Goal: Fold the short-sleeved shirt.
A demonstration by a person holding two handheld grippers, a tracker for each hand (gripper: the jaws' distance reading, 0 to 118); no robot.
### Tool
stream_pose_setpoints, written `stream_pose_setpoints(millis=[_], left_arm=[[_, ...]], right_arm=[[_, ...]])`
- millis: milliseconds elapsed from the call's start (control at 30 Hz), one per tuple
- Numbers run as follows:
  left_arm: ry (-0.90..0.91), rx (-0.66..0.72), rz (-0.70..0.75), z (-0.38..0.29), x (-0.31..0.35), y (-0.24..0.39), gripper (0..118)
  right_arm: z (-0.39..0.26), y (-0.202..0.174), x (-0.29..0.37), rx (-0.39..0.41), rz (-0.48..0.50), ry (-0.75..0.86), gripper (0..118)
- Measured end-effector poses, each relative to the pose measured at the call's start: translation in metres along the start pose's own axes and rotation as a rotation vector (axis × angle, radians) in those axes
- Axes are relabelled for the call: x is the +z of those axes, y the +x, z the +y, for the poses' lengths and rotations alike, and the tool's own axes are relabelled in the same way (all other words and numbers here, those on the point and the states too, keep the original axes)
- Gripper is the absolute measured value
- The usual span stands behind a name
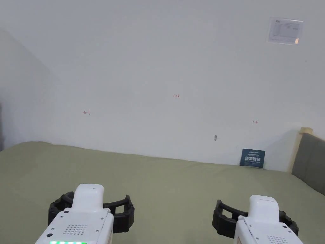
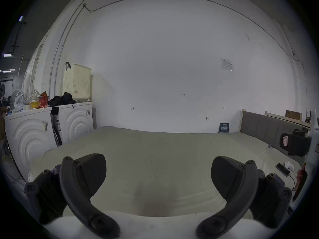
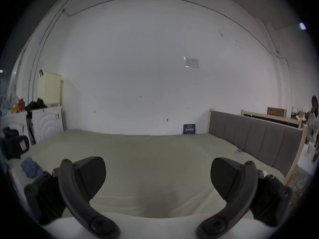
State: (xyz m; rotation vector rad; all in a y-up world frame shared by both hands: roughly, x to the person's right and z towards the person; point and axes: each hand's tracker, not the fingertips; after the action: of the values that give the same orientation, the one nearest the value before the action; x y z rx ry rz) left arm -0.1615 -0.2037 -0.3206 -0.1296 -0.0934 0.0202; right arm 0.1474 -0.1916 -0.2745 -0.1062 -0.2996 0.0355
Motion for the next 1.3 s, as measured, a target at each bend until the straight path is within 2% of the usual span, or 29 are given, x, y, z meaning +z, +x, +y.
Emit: stream_pose_setpoints(millis=[133, 333, 600, 800, 1067, 1200, 1300], left_arm=[[-0.015, -0.008, -0.005, 0.002, 0.001, 0.0, 118], [-0.019, -0.011, -0.002, 0.002, 0.004, 0.002, 118], [-0.012, -0.026, -0.003, 0.003, 0.003, 0.009, 118], [-0.018, -0.011, -0.01, 0.007, -0.002, 0.01, 118], [-0.029, 0.005, -0.002, 0.012, -0.005, 0.006, 118], [-0.046, 0.06, -0.002, 0.016, -0.006, 0.006, 118], [-0.046, 0.071, -0.011, 0.016, -0.006, 0.006, 118]], right_arm=[[-0.004, 0.0, -0.002, 0.029, 0.001, -0.026, 118], [0.0, 0.006, -0.004, -0.053, -0.021, -0.043, 118], [0.01, 0.01, -0.009, -0.073, -0.073, -0.109, 118], [0.006, 0.017, -0.005, -0.109, 0.0, -0.116, 118], [0.005, 0.015, -0.004, -0.099, 0.032, -0.113, 118], [0.006, 0.013, -0.005, -0.112, 0.043, -0.12, 118], [0.008, 0.009, -0.006, -0.078, 0.021, -0.136, 118]])
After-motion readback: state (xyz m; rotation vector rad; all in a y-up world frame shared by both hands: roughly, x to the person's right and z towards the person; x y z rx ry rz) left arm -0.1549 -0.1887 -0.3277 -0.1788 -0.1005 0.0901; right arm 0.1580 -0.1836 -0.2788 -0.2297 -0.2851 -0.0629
